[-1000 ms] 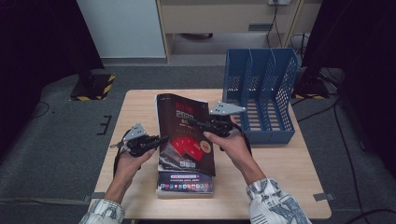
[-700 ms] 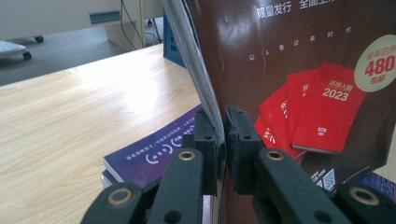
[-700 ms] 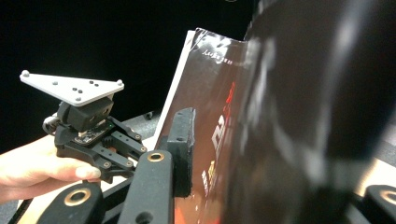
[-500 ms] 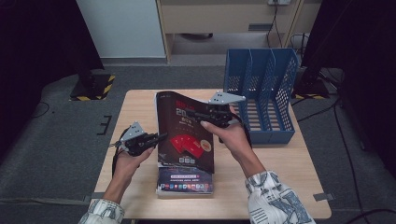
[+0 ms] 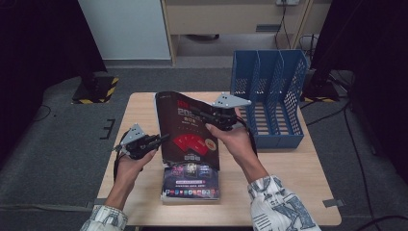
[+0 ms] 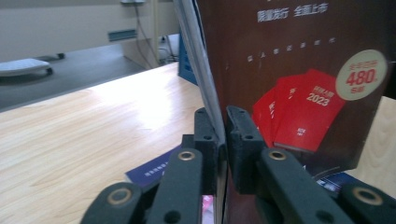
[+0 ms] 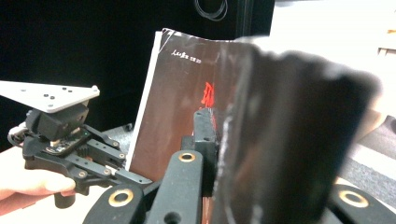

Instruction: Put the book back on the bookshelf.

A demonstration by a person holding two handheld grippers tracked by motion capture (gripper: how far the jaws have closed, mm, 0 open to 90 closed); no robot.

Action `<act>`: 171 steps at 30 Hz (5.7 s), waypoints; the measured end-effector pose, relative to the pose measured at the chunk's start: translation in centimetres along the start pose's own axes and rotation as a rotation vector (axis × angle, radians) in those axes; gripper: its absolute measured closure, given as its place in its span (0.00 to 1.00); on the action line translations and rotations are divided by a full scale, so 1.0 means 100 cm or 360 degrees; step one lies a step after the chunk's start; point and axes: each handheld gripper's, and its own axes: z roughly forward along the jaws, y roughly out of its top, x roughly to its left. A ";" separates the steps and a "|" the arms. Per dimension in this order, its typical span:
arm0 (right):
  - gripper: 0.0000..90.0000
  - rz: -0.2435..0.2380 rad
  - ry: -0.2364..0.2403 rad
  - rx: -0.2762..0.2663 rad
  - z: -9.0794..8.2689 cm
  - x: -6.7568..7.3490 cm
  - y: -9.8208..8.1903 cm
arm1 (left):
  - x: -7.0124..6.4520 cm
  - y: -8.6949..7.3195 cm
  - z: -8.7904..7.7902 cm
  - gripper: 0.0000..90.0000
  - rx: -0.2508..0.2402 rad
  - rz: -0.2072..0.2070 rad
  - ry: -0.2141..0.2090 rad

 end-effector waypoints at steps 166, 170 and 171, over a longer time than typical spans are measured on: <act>0.97 0.0211 -0.0649 -0.0221 -0.106 -0.071 0.090 | 0.052 -0.090 -0.002 0.01 0.0754 -0.0221 0.0598; 0.97 0.0211 -0.0666 -0.0214 -0.110 -0.073 0.090 | 0.052 -0.090 -0.002 0.01 0.0754 -0.0220 0.0598; 0.97 0.0208 -0.0675 -0.0207 -0.112 -0.074 0.089 | 0.052 -0.090 -0.002 0.01 0.0752 -0.0220 0.0599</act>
